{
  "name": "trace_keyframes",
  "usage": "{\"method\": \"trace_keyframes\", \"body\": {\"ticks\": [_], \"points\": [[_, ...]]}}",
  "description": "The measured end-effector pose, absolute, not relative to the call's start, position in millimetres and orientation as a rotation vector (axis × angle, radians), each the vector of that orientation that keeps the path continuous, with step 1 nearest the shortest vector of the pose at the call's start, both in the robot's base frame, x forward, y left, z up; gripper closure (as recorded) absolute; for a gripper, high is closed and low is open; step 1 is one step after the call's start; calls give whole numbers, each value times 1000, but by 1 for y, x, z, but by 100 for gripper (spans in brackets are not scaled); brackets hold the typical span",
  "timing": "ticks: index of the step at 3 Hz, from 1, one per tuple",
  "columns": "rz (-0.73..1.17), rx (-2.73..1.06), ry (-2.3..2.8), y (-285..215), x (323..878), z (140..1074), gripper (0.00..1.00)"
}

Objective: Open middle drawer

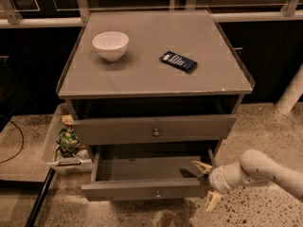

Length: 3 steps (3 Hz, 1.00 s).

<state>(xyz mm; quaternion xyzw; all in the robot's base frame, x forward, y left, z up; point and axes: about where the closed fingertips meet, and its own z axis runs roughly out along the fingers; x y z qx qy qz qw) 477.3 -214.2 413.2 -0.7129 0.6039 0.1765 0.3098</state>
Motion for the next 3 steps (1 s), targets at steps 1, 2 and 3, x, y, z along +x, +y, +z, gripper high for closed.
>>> {"method": "trace_keyframes", "body": {"ticks": [1, 2, 3], "points": [[503, -1894, 1617, -209, 478, 396, 0], [536, -1899, 1644, -206, 474, 383, 0], [537, -1899, 1644, -206, 474, 383, 18]]}}
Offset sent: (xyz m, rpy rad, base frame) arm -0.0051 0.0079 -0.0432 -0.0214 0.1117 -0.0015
